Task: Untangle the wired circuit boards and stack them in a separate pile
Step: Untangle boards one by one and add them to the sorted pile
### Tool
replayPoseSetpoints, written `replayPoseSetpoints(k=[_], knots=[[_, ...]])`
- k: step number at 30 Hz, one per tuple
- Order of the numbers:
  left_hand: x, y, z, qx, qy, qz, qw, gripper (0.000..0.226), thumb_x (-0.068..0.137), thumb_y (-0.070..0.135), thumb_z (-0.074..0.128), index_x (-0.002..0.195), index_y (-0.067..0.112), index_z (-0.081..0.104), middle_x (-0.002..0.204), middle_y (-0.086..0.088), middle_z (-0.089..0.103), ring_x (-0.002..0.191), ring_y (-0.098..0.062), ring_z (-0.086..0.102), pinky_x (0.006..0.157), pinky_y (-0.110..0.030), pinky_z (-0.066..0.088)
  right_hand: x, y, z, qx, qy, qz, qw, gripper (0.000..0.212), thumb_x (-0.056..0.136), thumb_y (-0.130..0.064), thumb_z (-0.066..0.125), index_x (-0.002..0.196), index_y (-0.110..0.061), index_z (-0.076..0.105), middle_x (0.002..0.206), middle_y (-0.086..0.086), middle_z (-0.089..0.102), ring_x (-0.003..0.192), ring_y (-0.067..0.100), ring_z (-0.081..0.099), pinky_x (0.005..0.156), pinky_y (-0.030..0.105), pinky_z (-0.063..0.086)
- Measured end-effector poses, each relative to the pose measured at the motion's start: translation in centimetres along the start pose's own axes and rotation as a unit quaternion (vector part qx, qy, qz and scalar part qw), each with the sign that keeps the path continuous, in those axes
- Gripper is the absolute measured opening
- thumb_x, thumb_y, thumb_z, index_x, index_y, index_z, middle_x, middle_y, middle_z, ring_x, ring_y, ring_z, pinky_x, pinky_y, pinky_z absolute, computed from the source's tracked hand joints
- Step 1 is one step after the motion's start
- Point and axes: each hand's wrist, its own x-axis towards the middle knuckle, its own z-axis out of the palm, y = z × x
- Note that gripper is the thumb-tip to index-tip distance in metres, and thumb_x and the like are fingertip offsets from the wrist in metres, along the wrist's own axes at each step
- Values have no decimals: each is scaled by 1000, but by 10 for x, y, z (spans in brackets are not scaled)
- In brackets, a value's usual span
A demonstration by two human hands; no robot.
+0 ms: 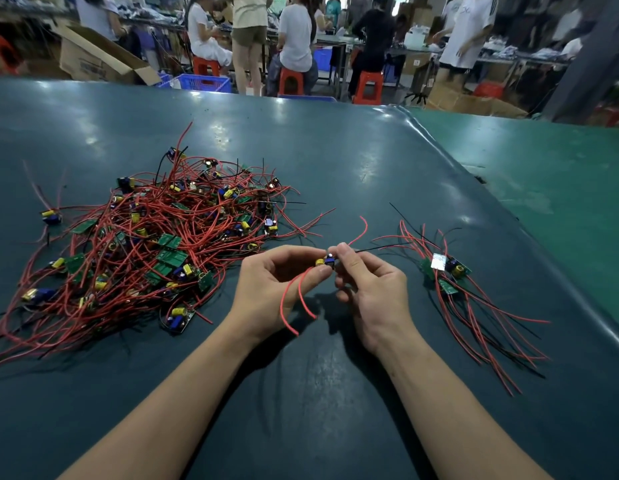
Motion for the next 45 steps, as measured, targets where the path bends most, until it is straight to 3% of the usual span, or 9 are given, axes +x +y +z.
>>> replayPoseSetpoints(k=[10, 16, 21, 28, 34, 36, 38, 41, 45], knots=[[3, 3, -12, -18, -40, -87, 995, 20, 69, 13, 78, 89, 14, 79, 86, -6, 76, 75, -10, 68, 70, -17, 53, -2, -5, -5, 35, -111, 68, 991, 21, 75, -25, 70, 88, -12, 79, 66, -3, 60, 51, 5, 44, 40, 15, 32], [1, 8, -9, 4, 6, -61, 998, 23, 68, 2, 80, 90, 7, 75, 79, -2, 76, 71, -6, 68, 69, -15, 52, 7, -6, -8, 36, 18, 17, 999, 12, 85, -20, 72, 78, -11, 77, 58, -4, 55, 44, 3, 41, 36, 14, 28], [-1, 11, -10, 17, 14, -47, 999, 23, 71, -6, 78, 92, 2, 74, 78, 0, 76, 71, -3, 68, 68, -12, 51, 15, -8, -13, 2, 141, -81, 987, 24, 87, -16, 73, 64, -12, 69, 52, -4, 54, 41, 6, 40, 36, 18, 30], [-2, 11, -12, 6, 11, -39, 999, 30, 63, 7, 81, 92, 2, 75, 80, -3, 76, 73, -7, 70, 69, -14, 52, 21, -13, -22, 59, 218, -135, 965, 38, 90, -11, 69, 53, -16, 63, 47, -6, 48, 38, 5, 35, 37, 17, 27], [2, 7, -18, -58, 63, -37, 996, 22, 64, 12, 86, 83, 19, 80, 83, -2, 76, 76, -11, 68, 72, -19, 52, 22, -21, -31, 165, 257, -163, 938, 20, 96, -14, 61, 77, -10, 66, 54, -3, 47, 38, 8, 38, 37, 17, 23], [5, 5, -22, -70, 102, -42, 991, 22, 66, 14, 86, 86, 19, 79, 86, -2, 75, 81, -13, 67, 77, -22, 52, 21, -19, -31, 150, 223, -113, 957, 17, 96, -14, 60, 80, -9, 65, 53, -4, 48, 37, 7, 37, 37, 15, 22], [5, 4, -20, -36, 104, -36, 993, 22, 68, 15, 84, 89, 17, 78, 86, 0, 76, 81, -10, 68, 77, -20, 52, 12, -10, -20, 69, 102, -27, 992, 17, 90, -20, 68, 83, -5, 65, 51, -6, 48, 36, 5, 34, 35, 13, 21], [1, 6, -12, -1, 59, -27, 998, 24, 66, 12, 81, 90, 14, 76, 84, 3, 77, 77, -5, 70, 72, -14, 51, -1, 3, 0, -2, -65, 46, 997, 38, 77, -35, 71, 85, 2, 70, 53, -4, 50, 36, 4, 32, 33, 13, 22], [-2, 9, -8, 2, -3, -32, 999, 24, 66, 4, 79, 88, 11, 74, 82, 4, 76, 76, -3, 70, 72, -13, 51, 1, 2, -1, 34, -52, 47, 997, 15, 88, -18, 68, 77, -11, 75, 53, -4, 50, 35, 3, 31, 32, 14, 22]])
